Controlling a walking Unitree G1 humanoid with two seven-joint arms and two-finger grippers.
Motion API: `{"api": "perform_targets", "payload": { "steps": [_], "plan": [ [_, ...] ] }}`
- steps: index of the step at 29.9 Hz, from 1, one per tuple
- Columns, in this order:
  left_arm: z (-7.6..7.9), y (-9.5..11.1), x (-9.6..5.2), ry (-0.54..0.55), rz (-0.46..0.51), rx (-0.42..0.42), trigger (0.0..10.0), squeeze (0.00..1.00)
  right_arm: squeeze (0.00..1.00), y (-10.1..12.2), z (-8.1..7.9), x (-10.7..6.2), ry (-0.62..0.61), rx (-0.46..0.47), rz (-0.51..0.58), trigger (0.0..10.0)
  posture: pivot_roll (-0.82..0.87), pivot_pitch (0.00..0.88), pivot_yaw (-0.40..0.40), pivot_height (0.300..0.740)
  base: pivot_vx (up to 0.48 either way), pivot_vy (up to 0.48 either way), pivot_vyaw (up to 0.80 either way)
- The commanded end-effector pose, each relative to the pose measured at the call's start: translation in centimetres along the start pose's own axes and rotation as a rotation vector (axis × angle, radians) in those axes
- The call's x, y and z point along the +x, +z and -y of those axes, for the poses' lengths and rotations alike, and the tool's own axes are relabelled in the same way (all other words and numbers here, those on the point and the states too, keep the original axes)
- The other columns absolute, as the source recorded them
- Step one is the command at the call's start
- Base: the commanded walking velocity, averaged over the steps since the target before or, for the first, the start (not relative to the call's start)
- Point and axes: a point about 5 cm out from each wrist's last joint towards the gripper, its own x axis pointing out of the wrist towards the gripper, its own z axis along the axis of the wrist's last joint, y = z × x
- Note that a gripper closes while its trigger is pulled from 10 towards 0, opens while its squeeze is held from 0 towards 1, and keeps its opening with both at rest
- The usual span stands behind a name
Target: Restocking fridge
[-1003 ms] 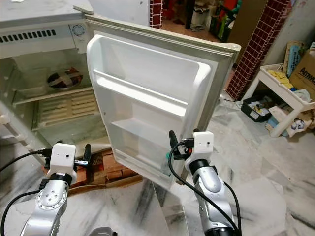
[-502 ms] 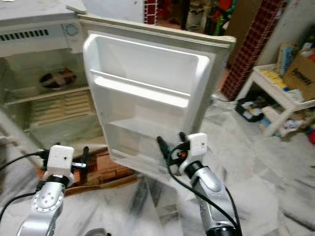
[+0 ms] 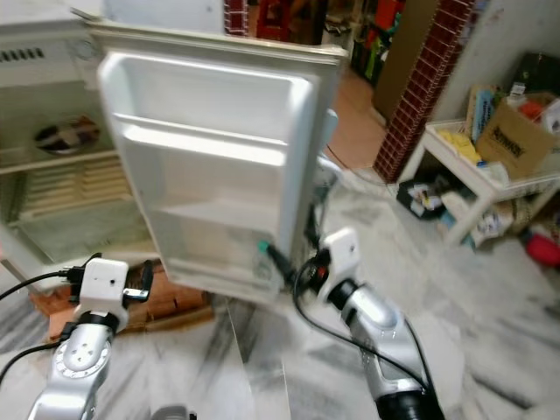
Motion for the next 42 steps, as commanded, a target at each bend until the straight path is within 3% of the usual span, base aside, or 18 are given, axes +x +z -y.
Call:
{"api": "perform_targets", "payload": {
  "steps": [1,6,19,31,39,42],
  "plan": [
    [-1.4,0.0,0.0,0.046,0.008,0.024,10.0,0.00,0.00,1.1,-0.6,0.8,-0.002,-0.036,0.057,10.0,0.11,0.000,-0.029,0.740,0.000,0.000,0.70],
    [-1.8,-0.3,-0.3,0.056,-0.002,0.009,10.0,0.00,0.00,1.3,-0.2,0.8,-0.112,-0.062,0.095,10.0,0.12,0.000,-0.030,0.740,0.000,0.000,0.70],
    [-1.8,-0.1,-0.2,0.046,0.006,-0.005,10.0,0.00,0.00,2.0,0.2,1.4,-0.172,-0.092,0.138,10.0,0.12,0.000,-0.029,0.740,0.243,-0.232,0.25],
    [-1.6,-0.3,-0.2,0.052,-0.007,-0.011,10.0,0.00,0.00,2.1,-0.1,1.9,-0.151,-0.098,0.148,10.0,0.12,0.000,-0.030,0.740,0.325,-0.349,0.00],
    [-1.4,-0.4,-0.6,0.062,-0.016,-0.022,10.0,0.00,0.00,2.4,-0.6,2.3,-0.115,-0.113,0.165,10.0,0.13,0.000,-0.035,0.740,0.109,-0.130,0.70],
    [-1.2,-1.3,-1.3,0.068,-0.060,-0.046,10.0,0.00,0.00,2.4,-0.7,2.6,-0.107,-0.118,0.164,10.0,0.13,0.000,-0.036,0.740,0.000,0.000,0.76]
  ]
}}
